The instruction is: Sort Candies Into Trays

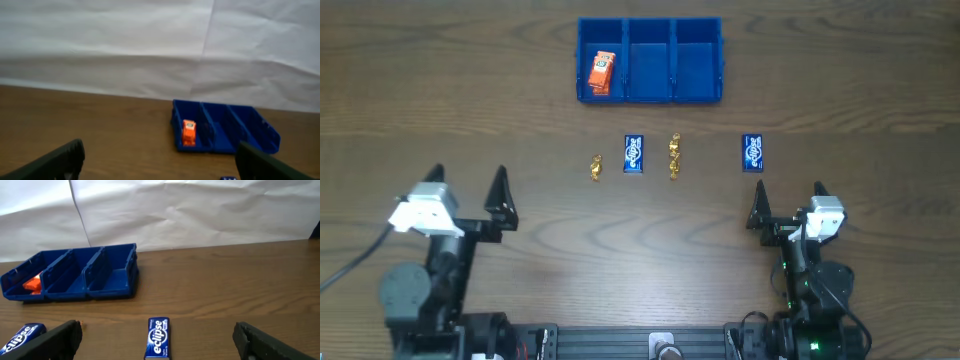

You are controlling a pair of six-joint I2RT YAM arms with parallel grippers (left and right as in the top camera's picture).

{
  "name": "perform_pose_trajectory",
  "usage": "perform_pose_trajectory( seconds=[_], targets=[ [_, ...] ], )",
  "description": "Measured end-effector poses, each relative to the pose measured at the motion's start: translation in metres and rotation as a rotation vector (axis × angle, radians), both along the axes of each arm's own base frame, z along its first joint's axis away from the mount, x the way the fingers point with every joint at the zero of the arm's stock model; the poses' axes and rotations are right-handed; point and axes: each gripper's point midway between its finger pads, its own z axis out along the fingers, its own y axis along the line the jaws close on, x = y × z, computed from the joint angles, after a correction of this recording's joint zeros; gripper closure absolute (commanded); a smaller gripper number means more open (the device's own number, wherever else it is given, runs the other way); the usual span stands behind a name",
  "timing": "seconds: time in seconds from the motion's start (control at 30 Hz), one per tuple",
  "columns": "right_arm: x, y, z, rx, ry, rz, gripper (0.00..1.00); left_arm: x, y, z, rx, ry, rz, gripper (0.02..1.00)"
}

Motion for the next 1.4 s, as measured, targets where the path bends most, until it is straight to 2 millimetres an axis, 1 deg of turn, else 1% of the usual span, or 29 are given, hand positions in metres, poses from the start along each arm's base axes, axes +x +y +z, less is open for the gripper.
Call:
perform_pose_trajectory(
  seconds=[0.07,0.1,0.2,0.33,0.4,0.47,0.57,0.8,1.4],
  targets=[
    [0.000,0.000,0.000,0.000,0.000,0.000,0.001,0.002,-0.004,-0.015,0.002,-0.032,-0.021,0.018],
    [0.000,0.000,0.000,0.000,0.000,0.000,0.001,0.004,-0.006,-0.031,0.003,-0.025,-0.036,0.018],
    [0.000,0.000,0.000,0.000,0.000,0.000,0.001,0.006,-0.009,-0.052,0.016,-0.037,-0.056,0.018],
    [0.000,0.000,0.000,0.000,0.000,0.000,0.001,0.010,-0.013,-0.097,0.060,0.019,-0.077,0.018],
    [0.000,0.000,0.000,0.000,0.000,0.000,0.001,0.011,-0.013,-0.108,0.079,0.029,-0.080,0.018],
    [0.000,0.000,0.000,0.000,0.000,0.000,0.003,0.011,-0.013,-0.125,0.113,0.072,-0.085,0.018],
    [0.000,0.000,0.000,0.000,0.000,0.000,0.001,0.010,-0.010,-0.127,0.155,0.084,-0.074,0.020],
    [0.000,0.000,0.000,0.000,0.000,0.000,0.003,0.007,-0.007,-0.116,0.167,0.044,-0.052,0.023],
    [0.000,0.000,0.000,0.000,0.000,0.000,0.001,0.007,-0.007,-0.116,0.167,0.044,-0.052,0.020]
  ],
)
